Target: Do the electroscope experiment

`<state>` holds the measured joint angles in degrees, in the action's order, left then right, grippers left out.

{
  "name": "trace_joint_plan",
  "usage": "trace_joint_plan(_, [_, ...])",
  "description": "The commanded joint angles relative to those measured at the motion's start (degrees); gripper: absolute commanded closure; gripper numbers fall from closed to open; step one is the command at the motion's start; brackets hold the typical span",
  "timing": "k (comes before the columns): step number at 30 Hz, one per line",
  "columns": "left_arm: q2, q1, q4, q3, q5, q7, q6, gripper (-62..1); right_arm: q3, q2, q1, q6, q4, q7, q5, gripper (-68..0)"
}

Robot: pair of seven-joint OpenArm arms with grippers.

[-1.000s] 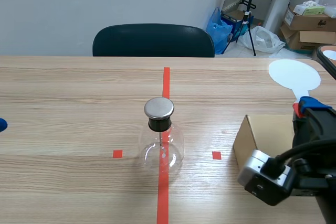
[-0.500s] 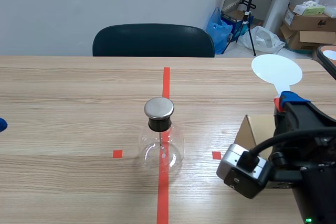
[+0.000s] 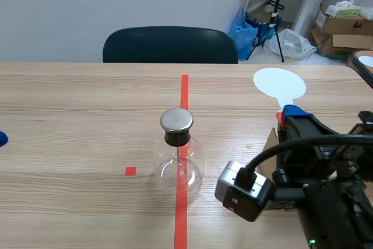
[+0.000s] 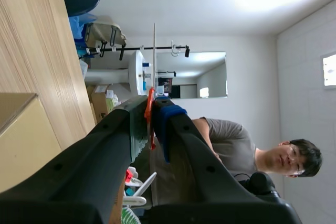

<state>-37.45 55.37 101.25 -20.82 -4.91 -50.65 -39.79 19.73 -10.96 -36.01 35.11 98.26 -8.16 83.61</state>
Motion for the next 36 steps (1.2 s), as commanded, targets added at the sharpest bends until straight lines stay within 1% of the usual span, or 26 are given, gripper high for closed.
trace_joint_plan(1, [0.28, 0.00, 0.44, -0.48, 0.83, -0.72, -0.09, -62.3, 0.48, -0.31, 1.36, 0.52, 1.38, -0.72, 0.09, -1.1])
trace_joint_plan(3, [0.26, 0.00, 0.44, -0.48, 0.83, -0.74, -0.09, -62.3, 1.33, -0.31, 1.95, -0.70, 1.18, -1.77, 0.09, -1.1])
trace_joint_plan(11, [0.26, -0.02, 0.44, -0.48, 0.81, 0.24, -0.09, -62.3, 3.41, -0.31, 3.85, -0.66, -1.29, -3.15, 0.09, -1.1])
trace_joint_plan(12, [0.26, -0.07, 0.44, -0.46, 0.81, 1.22, -0.09, -59.4, 3.56, -0.31, 4.02, -0.68, -1.51, -3.15, 0.09, -1.1])
trace_joint_plan(13, [0.26, -0.28, 0.42, -0.31, 0.81, 2.38, -0.09, -50.6, 3.65, -0.31, 4.17, -0.68, -1.75, -3.15, 0.09, -1.1])
trace_joint_plan(15, [0.26, -1.16, 0.09, 0.15, 0.81, 4.72, -0.09, -30.8, 3.93, -0.31, 4.57, -0.68, -2.16, -3.15, 0.09, -1.1])
trace_joint_plan(18, [0.26, -4.48, -1.25, 2.34, 0.76, 8.26, -0.09, -7.1, 4.35, -0.31, 4.79, -0.68, -2.58, -3.15, 0.09, -1.1])
trace_joint_plan(19, [0.26, -6.32, -2.01, 3.58, 0.70, 9.31, -0.09, -1.3, 4.35, -0.31, 4.79, -0.68, -2.62, -3.08, 0.09, -1.1])
trace_joint_plan(21, [0.26, -10.99, -4.39, 6.73, -0.15, 10.45, -0.09, -1.7, 4.63, -0.28, 4.79, -0.68, -2.86, -3.08, 0.09, -1.1])
trace_joint_plan(25, [0.31, -21.55, -11.56, 16.02, -4.52, 9.90, -0.09, -1.7, 5.75, -0.31, 5.77, -0.66, -4.46, -3.08, 0.09, -1.1])
trace_joint_plan(29, [1.09, -32.06, -19.43, 25.66, -4.61, 9.79, -0.09, -1.7, 6.29, -0.26, 6.51, -0.66, -5.46, -3.02, 0.09, -1.1])
trace_joint_plan(32, [2.95, -38.77, -25.05, 30.29, -4.61, 10.40, -0.09, -1.7, 6.29, -0.26, 6.54, -0.66, -5.49, -2.29, 0.09, -1.1])
trace_joint_plan(36, [5.90, -46.01, -31.98, 34.80, -4.70, 11.82, -0.09, -1.7, 6.67, -0.28, 6.64, -0.68, -5.95, -1.40, 0.09, -1.1])
